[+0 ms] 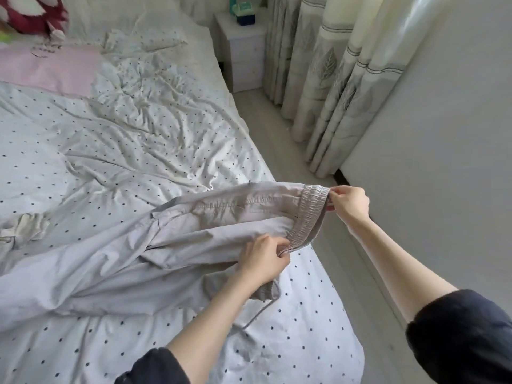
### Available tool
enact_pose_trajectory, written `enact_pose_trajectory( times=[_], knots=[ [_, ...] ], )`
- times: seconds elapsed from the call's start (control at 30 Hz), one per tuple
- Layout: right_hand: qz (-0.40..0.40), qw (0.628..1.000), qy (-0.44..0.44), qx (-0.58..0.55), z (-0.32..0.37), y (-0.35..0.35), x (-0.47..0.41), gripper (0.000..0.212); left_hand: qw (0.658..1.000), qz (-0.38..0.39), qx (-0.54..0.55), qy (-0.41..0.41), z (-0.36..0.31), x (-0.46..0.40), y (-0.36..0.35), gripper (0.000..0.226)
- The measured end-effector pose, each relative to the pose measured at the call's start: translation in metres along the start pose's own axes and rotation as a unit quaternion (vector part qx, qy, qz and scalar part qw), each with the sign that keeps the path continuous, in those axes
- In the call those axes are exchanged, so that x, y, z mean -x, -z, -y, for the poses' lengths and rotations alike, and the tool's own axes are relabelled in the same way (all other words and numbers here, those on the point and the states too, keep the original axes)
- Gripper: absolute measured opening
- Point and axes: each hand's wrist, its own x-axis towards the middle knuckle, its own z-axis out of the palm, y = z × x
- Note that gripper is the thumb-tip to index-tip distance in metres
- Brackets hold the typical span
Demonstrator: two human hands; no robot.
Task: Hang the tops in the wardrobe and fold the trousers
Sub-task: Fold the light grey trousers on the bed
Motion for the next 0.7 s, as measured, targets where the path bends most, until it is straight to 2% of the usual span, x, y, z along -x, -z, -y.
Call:
enact_pose_trajectory(
  times=[0.1,0.27,0.37,0.53,0.63,0.7],
  knots=[
    [0.060,0.998,-0.021,0.021,-0.028,-0.014,-0.023,0.022,0.998,0.043,0.044,0.016,0.015,-0.020,-0.018,0.036],
    [0.203,0.972,-0.096,0.071,-0.095,-0.053,0.004,0.010,0.996,0.079,0.000,0.044,0.072,-0.009,-0.038,0.039],
    [0.257,0.952,-0.156,0.056,-0.125,-0.076,0.033,0.017,0.992,0.104,-0.053,0.054,0.109,0.006,-0.044,0.042],
    [0.267,0.941,-0.204,-0.043,-0.141,-0.091,0.066,0.042,0.984,0.123,-0.126,-0.002,0.139,0.026,-0.047,0.057],
    [0.254,0.941,-0.205,-0.090,-0.141,-0.089,0.070,0.031,0.979,0.082,-0.182,-0.044,0.143,0.040,-0.051,0.067],
    [0.245,0.942,-0.199,-0.116,-0.138,-0.083,0.072,0.022,0.972,0.015,-0.223,-0.076,0.143,0.044,-0.056,0.065]
  ],
)
